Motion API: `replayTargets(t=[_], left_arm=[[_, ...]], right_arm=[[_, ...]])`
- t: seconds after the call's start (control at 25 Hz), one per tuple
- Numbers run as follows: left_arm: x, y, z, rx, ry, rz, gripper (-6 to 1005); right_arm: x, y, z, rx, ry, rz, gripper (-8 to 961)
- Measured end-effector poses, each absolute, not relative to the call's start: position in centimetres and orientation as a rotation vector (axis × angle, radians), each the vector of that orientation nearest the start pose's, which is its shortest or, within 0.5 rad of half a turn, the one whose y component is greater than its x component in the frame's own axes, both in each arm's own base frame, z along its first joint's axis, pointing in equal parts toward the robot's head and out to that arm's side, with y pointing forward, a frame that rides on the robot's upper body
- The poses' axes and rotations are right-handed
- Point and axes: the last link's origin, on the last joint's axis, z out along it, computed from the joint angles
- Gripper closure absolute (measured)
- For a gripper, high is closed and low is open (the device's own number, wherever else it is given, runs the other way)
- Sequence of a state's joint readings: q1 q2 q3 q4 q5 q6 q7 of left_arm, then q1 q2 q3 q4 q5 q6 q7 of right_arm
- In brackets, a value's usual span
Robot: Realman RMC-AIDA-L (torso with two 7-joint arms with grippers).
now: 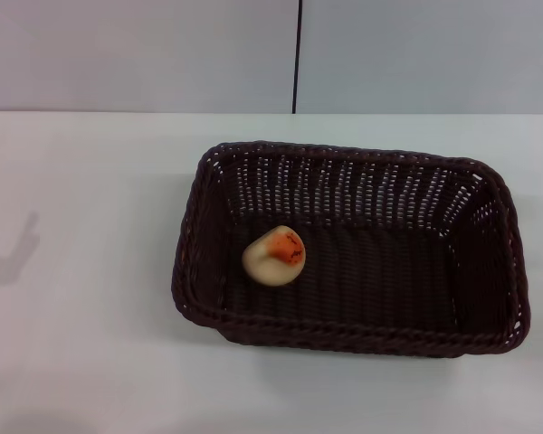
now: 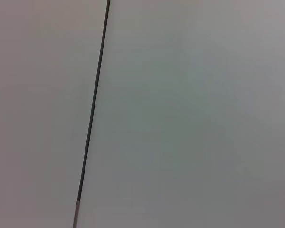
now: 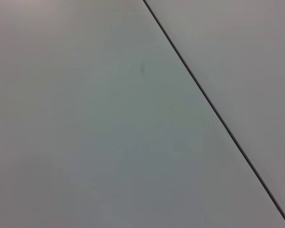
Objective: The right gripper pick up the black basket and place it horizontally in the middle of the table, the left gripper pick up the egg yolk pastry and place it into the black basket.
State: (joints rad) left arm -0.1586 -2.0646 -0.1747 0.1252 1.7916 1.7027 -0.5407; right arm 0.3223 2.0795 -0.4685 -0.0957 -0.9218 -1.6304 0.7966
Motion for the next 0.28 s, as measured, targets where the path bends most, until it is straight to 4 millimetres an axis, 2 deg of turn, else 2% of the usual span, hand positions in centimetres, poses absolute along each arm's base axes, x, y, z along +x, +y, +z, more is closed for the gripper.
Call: replayTargets(t=[0.28], left_arm=[[-37.67, 20.45, 3.98, -1.572, -0.533, -0.925, 165]], right_arm=[[34.31, 27.25, 6.06, -1.347, 0.622, 1.292, 285]])
